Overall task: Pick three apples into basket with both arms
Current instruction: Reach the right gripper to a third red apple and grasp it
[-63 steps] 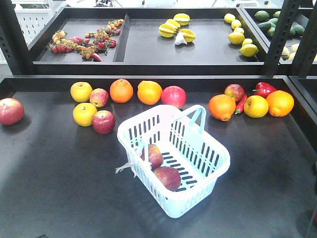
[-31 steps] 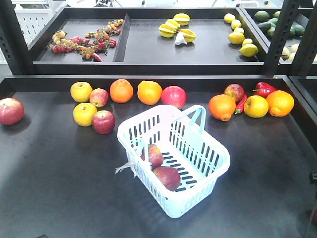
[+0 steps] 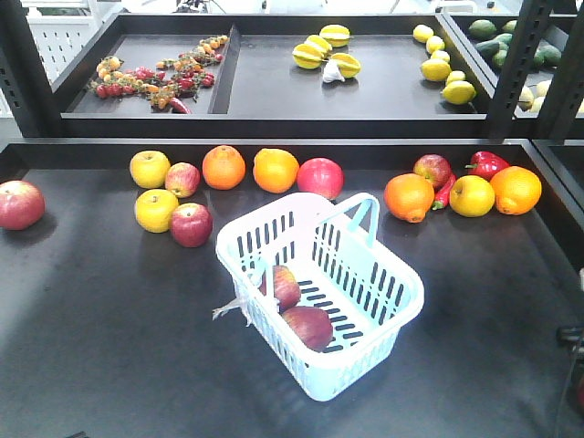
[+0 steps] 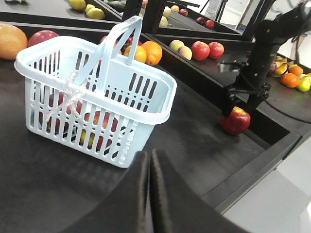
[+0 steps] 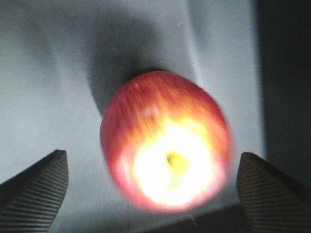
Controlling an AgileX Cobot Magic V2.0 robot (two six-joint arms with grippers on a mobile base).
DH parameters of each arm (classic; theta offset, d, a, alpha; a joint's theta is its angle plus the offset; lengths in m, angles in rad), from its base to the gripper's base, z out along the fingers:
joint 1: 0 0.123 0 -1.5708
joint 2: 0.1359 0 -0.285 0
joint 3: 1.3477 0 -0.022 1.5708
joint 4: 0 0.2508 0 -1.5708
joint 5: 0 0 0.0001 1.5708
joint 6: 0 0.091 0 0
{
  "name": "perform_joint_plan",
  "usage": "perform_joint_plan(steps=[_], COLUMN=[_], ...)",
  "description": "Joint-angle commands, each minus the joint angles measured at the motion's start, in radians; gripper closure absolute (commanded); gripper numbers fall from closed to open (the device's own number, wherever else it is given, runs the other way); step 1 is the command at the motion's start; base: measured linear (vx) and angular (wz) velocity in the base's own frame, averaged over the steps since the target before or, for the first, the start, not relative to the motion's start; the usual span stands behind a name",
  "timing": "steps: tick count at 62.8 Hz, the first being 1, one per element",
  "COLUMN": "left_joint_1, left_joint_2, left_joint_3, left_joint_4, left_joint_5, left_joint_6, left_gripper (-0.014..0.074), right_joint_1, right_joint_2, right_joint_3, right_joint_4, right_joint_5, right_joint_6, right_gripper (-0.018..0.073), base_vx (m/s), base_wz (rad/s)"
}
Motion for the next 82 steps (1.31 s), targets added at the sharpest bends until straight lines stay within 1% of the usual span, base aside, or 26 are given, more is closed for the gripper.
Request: perform_joint_plan(steps=[1, 13, 17, 21, 24, 37, 44, 49, 55, 61, 67, 71, 72, 75, 77, 81, 82], left_joint_1=[0.002, 0.002, 0.002, 0.002, 0.002, 0.002, 0.002, 0.002, 0.002, 0.002, 0.002, 0.002, 0.002, 0.002, 0.002, 0.002, 0.002], left_joint_2=[0.013, 0.013, 0.013, 0.013, 0.013, 0.013, 0.013, 0.013, 0.013, 0.013, 0.013, 0.013, 0.013, 0.013, 0.013, 0.013, 0.013], left_joint_3=[-0.028, -0.028, -0.028, -0.028, -0.028, -0.028, -0.028, -0.028, -0.028, -0.028, -0.028, -0.028, -0.028, -0.028, -0.028, -0.028, -0.028], left_joint_4=[-0.042, -0.042, -0.042, -0.042, -0.042, -0.042, -0.035, -0.035, -0.035, -0.035, -0.035, -0.035, -0.035, -0.035, -0.035, -0.035, -0.035], left_joint_5=[0.024, 0.024, 0.024, 0.024, 0.024, 0.024, 0.024, 0.024, 0.024, 0.024, 0.024, 0.024, 0.024, 0.024, 0.024, 0.024, 0.024], left_joint_6=[-0.007, -0.007, -0.007, -0.007, -0.007, -0.007, -0.007, -0.007, -0.007, -0.007, -0.007, -0.007, -0.007, -0.007, -0.007, -0.007, -0.007], left_gripper=[0.0603, 0.0603, 0.0603, 0.0603, 0.0603, 0.0603, 0.0603, 0.0603, 0.0603, 0.0603, 0.0603, 0.0603, 0.0603, 0.0603, 0.0603, 0.0603, 0.0603], right_joint_1=[-0.007, -0.007, -0.007, -0.007, -0.007, -0.007, -0.007, -0.005, -0.005, -0.005, -0.005, -0.003, -0.001, 0.02, 0.037, 0.087, 0.11], right_joint_2=[-0.006, 0.039, 0.039, 0.038, 0.037, 0.002, -0.062, -0.115, -0.193, -0.28, -0.374, -0.425, -0.437, -0.477, -0.501, -0.532, -0.538], right_joint_3=[-0.025, -0.025, -0.025, -0.025, -0.025, -0.025, -0.025, -0.025, -0.025, -0.025, -0.025, -0.025, -0.025, -0.025, -0.025, -0.025, -0.025], right_joint_4=[-0.031, -0.056, -0.056, -0.055, -0.054, -0.031, 0.015, 0.064, 0.162, 0.303, 0.508, 0.647, 0.698, 0.8, 0.85, 0.943, 0.96], right_joint_5=[-0.005, -0.012, -0.016, -0.019, -0.019, -0.021, -0.033, -0.034, -0.026, -0.007, 0.031, 0.07, 0.08, 0.107, 0.117, 0.123, 0.123], right_joint_6=[0.022, 0.023, 0.024, 0.025, 0.025, 0.016, -0.002, -0.049, -0.122, -0.216, -0.363, -0.481, -0.508, -0.591, -0.635, -0.682, -0.69], right_gripper=[-0.0094, -0.0071, -0.0047, -0.0002, 0.0037, 0.0281, 0.04, 0.046, 0.0517, 0.0555, 0.0568, 0.0568, 0.0567, 0.0566, 0.0564, 0.0564, 0.0564], base_vx=[0.0, 0.0, 0.0, 0.0, 0.0, 0.0, 0.0, 0.0, 0.0, 0.0, 0.0, 0.0, 0.0, 0.0, 0.0, 0.0, 0.0], base_wz=[0.0, 0.0, 0.0, 0.0, 0.0, 0.0, 0.0, 0.0, 0.0, 0.0, 0.0, 0.0, 0.0, 0.0, 0.0, 0.0, 0.0])
